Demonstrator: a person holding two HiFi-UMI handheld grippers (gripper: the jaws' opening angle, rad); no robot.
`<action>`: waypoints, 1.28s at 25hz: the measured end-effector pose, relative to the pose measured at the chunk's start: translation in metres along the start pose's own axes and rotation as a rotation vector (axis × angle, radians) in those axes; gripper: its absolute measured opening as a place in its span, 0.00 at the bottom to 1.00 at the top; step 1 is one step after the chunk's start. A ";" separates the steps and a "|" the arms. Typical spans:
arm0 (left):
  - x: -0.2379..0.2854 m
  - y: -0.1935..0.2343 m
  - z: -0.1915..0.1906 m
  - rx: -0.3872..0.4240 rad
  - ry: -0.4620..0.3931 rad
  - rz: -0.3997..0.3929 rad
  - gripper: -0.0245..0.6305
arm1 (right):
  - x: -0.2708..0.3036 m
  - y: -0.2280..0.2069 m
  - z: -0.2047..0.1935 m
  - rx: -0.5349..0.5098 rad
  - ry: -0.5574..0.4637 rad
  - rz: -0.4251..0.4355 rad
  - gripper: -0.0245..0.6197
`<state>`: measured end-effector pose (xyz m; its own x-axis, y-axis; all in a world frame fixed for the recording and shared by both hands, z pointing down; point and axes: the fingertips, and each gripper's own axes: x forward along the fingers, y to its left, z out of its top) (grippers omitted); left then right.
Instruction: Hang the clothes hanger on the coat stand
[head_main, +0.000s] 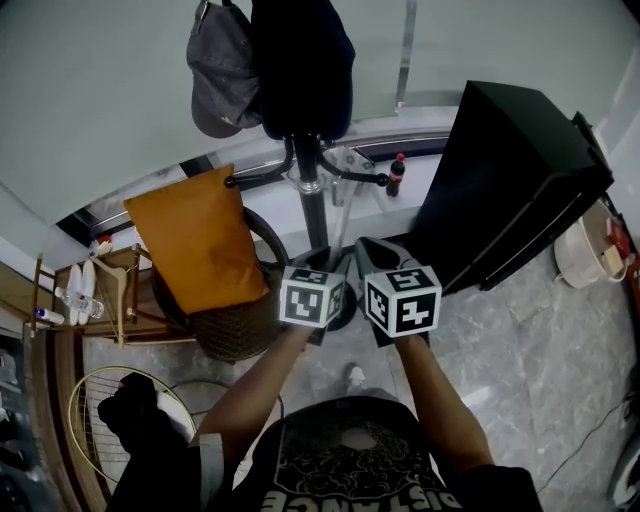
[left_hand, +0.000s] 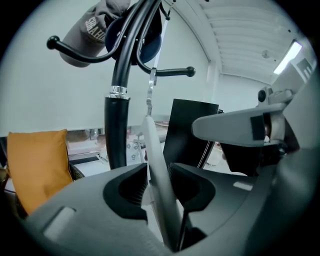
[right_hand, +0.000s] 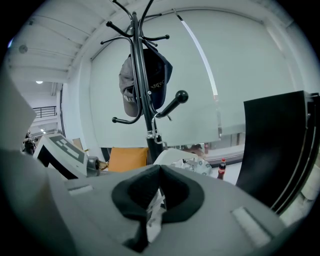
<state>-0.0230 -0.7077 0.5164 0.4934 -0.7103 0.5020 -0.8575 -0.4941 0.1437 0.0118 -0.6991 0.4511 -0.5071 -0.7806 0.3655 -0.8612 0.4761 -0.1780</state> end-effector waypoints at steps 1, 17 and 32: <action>-0.002 0.000 0.003 0.003 -0.008 0.000 0.21 | -0.001 0.001 0.001 0.000 -0.003 0.000 0.04; -0.056 0.003 0.046 0.024 -0.172 0.015 0.21 | -0.018 0.036 0.016 -0.034 -0.035 -0.001 0.04; -0.126 -0.021 0.060 0.044 -0.290 -0.036 0.21 | -0.058 0.080 0.023 -0.060 -0.087 -0.007 0.04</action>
<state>-0.0581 -0.6373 0.3993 0.5499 -0.8024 0.2317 -0.8346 -0.5384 0.1165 -0.0286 -0.6245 0.3949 -0.5046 -0.8149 0.2850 -0.8623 0.4919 -0.1201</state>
